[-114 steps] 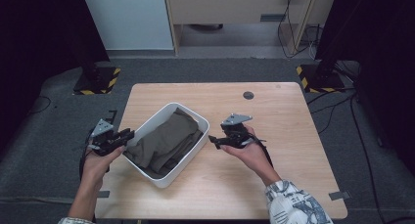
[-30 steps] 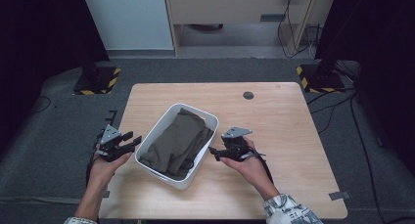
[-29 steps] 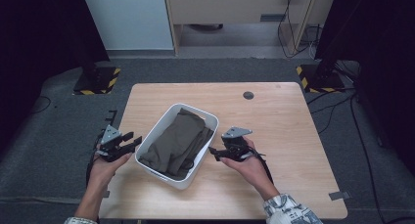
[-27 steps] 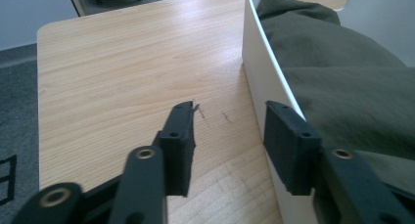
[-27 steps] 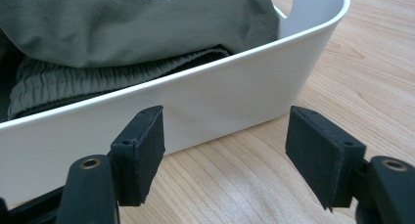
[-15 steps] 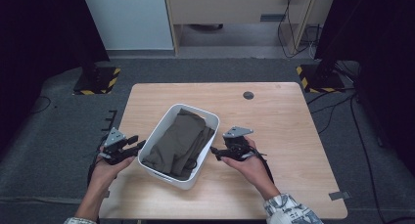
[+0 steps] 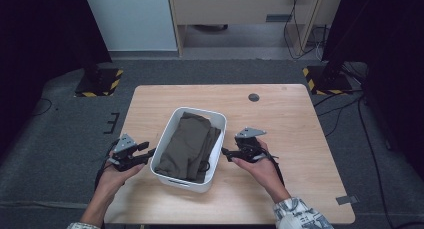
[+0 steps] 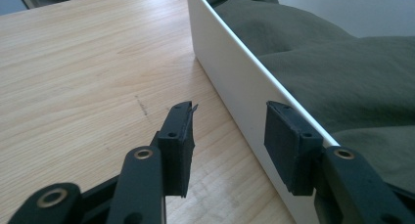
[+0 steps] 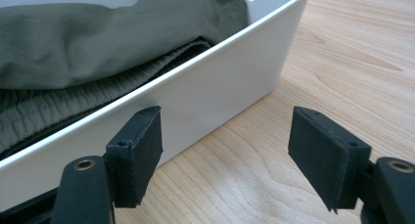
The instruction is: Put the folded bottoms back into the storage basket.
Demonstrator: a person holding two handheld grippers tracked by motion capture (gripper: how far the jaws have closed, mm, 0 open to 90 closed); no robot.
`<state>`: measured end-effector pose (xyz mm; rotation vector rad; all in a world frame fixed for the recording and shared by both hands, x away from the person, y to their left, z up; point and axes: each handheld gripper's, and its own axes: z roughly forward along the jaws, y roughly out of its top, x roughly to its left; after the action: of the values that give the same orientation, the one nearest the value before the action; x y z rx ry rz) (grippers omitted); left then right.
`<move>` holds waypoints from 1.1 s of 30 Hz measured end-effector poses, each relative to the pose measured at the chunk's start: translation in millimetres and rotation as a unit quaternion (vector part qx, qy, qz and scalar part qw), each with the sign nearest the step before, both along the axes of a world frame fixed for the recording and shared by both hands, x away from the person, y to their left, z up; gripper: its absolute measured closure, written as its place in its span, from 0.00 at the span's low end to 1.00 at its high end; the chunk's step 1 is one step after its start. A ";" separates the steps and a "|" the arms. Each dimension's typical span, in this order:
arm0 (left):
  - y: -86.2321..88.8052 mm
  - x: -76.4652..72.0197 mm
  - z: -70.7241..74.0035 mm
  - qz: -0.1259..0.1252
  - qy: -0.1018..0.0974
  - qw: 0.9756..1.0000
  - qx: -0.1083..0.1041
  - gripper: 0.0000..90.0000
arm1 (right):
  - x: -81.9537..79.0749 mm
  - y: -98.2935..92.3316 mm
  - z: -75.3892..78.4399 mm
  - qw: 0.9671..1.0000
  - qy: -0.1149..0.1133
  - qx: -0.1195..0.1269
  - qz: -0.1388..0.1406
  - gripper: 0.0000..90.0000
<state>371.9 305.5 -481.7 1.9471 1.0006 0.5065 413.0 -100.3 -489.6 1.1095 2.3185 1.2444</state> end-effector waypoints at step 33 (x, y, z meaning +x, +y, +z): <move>-25.5 -4.9 -1.8 -0.054 0.011 0.998 -0.001 0.54 | 7.2 -23.0 -1.0 0.999 0.001 0.008 -0.045 0.32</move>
<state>367.0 280.0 -483.5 1.9966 0.9036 0.4230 420.2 -123.2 -490.6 1.2064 2.2369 1.2325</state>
